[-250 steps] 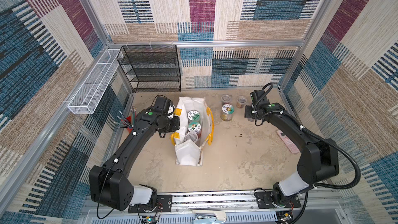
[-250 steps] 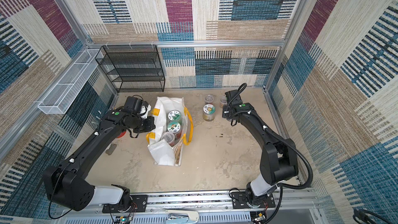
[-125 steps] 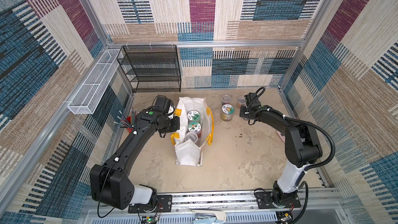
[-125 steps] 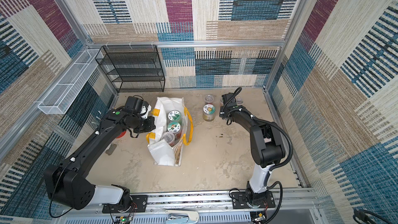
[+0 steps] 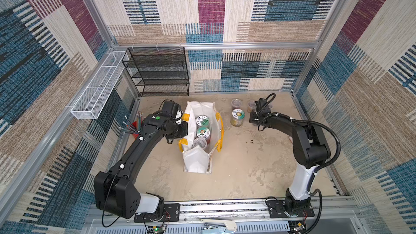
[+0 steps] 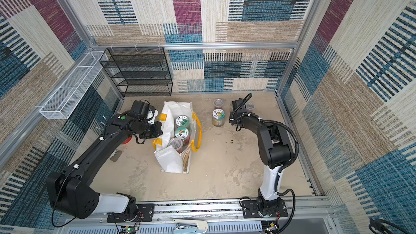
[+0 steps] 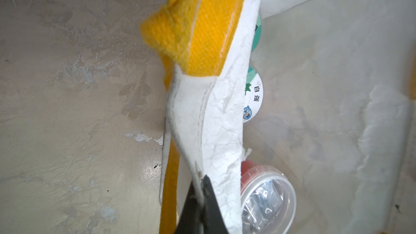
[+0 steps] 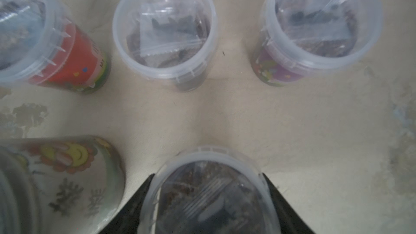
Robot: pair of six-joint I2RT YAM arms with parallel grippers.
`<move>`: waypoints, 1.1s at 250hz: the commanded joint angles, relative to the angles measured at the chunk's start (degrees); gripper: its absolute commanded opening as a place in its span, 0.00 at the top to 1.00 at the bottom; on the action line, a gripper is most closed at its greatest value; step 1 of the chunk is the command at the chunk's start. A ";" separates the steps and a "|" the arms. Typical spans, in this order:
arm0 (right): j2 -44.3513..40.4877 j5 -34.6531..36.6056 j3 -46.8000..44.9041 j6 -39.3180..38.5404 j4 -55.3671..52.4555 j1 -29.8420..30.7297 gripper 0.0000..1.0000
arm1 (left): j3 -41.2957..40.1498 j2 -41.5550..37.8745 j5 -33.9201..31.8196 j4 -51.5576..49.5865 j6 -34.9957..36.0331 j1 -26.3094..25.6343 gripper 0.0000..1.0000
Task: Take out the seed jars from the canvas bag
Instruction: Place the seed jar at the center of the board.
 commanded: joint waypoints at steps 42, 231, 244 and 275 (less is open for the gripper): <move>1.54 -2.51 -0.05 2.15 3.20 0.04 0.57 | 0.59 -0.07 -1.12 -0.99 -0.17 0.02 1.00; -6.75 -1.44 5.66 2.19 -5.03 -1.22 0.01 | 0.33 -0.07 -1.02 -1.07 -0.08 0.10 1.00; -10.07 -0.70 4.89 1.20 -5.99 -1.21 0.01 | 0.25 -0.16 -1.03 -0.77 0.00 0.12 1.00; -17.99 -1.47 2.14 -1.51 -8.40 -1.44 0.01 | 0.66 0.19 -1.12 -0.47 0.09 0.17 1.00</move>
